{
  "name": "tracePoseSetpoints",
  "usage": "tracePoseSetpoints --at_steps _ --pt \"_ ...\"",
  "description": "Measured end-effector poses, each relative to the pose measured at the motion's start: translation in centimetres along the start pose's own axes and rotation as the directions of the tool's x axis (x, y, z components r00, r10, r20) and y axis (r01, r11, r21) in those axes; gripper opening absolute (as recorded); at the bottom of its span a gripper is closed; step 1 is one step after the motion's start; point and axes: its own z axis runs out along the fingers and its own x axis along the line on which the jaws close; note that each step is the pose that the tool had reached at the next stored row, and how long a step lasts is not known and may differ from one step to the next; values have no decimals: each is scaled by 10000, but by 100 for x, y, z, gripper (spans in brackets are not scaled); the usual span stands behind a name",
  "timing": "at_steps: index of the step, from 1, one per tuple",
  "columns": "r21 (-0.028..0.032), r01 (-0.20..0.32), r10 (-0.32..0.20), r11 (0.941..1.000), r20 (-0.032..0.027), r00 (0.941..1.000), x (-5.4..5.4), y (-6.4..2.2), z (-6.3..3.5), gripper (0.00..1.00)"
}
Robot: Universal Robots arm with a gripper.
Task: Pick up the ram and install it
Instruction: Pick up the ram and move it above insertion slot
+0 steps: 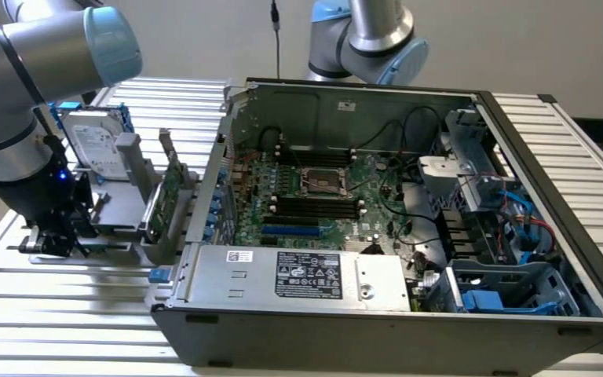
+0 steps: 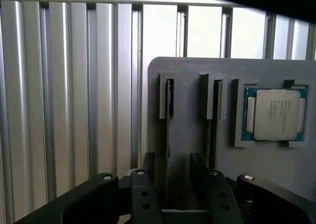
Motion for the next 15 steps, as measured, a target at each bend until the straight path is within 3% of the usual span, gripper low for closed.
tracePoseSetpoints --at_steps 4,5,12,13,15 --pt "0 0 0 10000 0 10000 0 0 0 40" --pt "0 0 0 10000 0 10000 0 0 0 33" --pt "0 0 0 10000 0 10000 0 0 0 31" --pt "0 0 0 10000 0 10000 0 0 0 24" --pt "0 0 0 10000 0 10000 0 0 0 24"
